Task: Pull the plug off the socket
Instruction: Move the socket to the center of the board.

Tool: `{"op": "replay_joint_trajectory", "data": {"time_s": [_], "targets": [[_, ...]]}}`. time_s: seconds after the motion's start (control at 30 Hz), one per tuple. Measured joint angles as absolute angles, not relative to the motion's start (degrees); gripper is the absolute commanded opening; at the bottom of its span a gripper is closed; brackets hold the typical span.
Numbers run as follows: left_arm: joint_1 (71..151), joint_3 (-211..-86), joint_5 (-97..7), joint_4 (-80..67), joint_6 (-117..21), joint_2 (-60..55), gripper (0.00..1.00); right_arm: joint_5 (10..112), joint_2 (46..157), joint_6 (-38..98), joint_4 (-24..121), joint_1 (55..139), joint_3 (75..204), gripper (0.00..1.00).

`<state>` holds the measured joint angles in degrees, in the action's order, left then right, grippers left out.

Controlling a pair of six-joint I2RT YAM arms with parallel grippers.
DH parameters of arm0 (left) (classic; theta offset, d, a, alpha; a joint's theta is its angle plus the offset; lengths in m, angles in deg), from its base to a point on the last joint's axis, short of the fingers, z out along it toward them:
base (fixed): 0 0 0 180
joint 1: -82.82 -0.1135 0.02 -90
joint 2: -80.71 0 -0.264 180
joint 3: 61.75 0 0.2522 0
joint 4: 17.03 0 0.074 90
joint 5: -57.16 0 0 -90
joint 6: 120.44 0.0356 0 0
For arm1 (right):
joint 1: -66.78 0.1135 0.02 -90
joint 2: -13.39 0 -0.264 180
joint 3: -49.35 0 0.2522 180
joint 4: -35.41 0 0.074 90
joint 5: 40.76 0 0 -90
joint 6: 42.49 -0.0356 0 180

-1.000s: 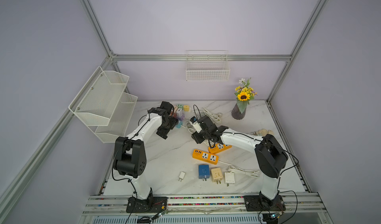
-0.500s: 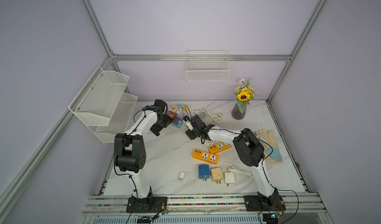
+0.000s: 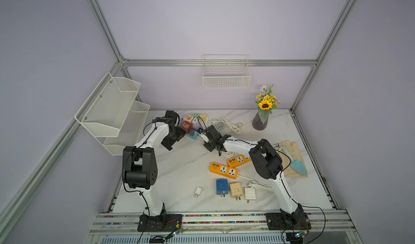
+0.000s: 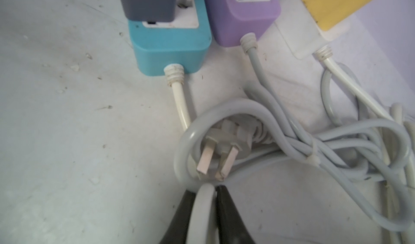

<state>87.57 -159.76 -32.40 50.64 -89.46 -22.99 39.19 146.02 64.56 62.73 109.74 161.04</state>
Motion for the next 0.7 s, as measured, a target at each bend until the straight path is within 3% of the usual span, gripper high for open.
{"op": "replay_joint_trajectory", "data": {"time_s": [0.2, 0.4, 0.7], "targets": [[86.70, -158.69, -32.00, 50.77, -90.03, -20.72, 0.96, 40.24, 143.64, 70.20, 61.16, 111.29, 157.98, 0.07], [85.74, -158.47, -31.33, 51.12, -91.51, -20.28, 1.00, 44.46, 139.95, 73.64, 60.98, 113.90, 154.70, 0.06], [85.30, -158.27, -31.68, 52.23, -96.45, -20.44, 1.00, 48.92, 125.79, 76.46, 60.33, 115.56, 140.45, 0.05]]}}
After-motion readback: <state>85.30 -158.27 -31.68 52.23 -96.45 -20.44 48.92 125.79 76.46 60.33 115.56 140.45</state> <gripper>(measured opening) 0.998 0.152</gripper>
